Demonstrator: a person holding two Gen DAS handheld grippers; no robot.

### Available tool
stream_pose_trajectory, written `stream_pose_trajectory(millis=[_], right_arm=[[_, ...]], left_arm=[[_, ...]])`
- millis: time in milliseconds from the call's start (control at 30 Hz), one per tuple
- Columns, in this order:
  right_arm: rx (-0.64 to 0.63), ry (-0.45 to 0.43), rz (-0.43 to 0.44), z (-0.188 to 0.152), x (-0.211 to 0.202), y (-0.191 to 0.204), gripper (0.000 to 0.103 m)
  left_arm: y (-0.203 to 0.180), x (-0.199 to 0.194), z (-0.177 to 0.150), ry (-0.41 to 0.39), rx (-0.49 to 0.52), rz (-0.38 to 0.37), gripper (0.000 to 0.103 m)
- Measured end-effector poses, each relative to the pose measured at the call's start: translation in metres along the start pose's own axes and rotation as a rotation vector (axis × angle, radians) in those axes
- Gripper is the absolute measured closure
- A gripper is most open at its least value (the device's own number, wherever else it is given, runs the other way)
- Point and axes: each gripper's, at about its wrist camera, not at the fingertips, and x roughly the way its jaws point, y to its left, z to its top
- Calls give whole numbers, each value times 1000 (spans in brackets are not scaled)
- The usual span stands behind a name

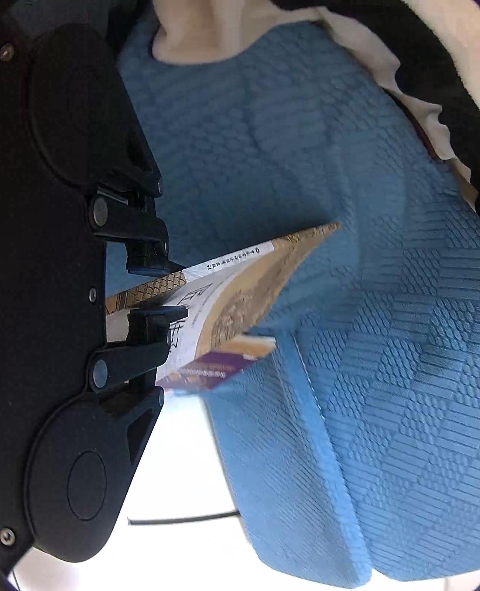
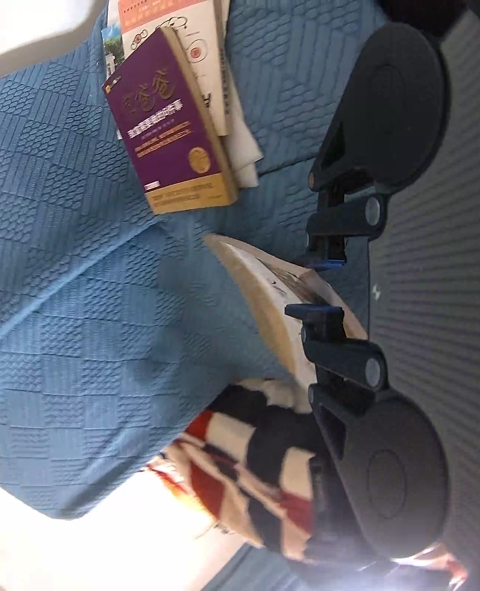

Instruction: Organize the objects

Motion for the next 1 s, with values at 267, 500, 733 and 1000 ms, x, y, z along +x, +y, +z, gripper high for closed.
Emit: stream_pose_trajectory(millis=[267, 500, 733, 1000], right_arm=[[54, 108, -99, -24, 23, -15, 82], [48, 241, -162, -36, 44, -28, 82], [10, 292, -179, -31, 44, -27, 77], [-41, 304, -195, -18, 25, -19, 63]], left_arm=[[10, 27, -12, 85, 45, 155, 88], [25, 43, -28, 117, 60, 255, 85], [29, 51, -30, 117, 85, 284, 76], [-4, 39, -37, 83, 202, 336, 49]])
